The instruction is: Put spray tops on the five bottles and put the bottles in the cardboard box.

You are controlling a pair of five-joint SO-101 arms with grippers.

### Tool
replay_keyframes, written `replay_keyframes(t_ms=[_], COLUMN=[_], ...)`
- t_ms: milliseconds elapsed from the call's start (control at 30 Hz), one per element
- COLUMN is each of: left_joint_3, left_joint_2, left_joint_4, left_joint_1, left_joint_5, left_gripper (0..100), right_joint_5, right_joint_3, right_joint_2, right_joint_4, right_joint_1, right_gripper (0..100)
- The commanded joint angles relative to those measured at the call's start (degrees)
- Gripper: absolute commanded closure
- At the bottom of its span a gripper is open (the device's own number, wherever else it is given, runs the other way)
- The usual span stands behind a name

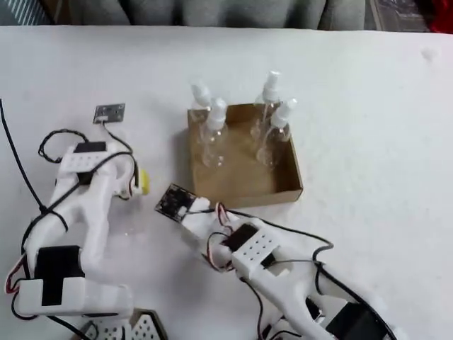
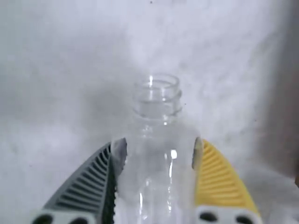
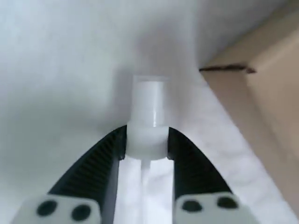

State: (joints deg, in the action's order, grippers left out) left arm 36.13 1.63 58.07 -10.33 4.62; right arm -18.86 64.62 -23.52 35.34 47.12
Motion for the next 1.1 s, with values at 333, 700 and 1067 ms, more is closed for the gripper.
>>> replay_keyframes(t_ms=[333,700,1067], left_joint_3=[-1.49,13.63,23.12], left_joint_2=[4.97,30.29,52.18], left_joint_4=[-1.23,-8.62,-13.54], left_joint_1=[-3.30,-2.95,-3.21], left_joint_5=[0.18,0.18,4.66], left_gripper=[98,98,98], right_joint_5=[13.10,23.82,35.16], right_joint_3=[-13.01,-12.66,-4.92], right_joint_2=[-0.40,-14.81,-39.43], right_joint_4=[15.16,16.92,14.46], right_joint_1=[0.31,-6.99,-12.09], right_gripper=[98.2,98.3,98.3])
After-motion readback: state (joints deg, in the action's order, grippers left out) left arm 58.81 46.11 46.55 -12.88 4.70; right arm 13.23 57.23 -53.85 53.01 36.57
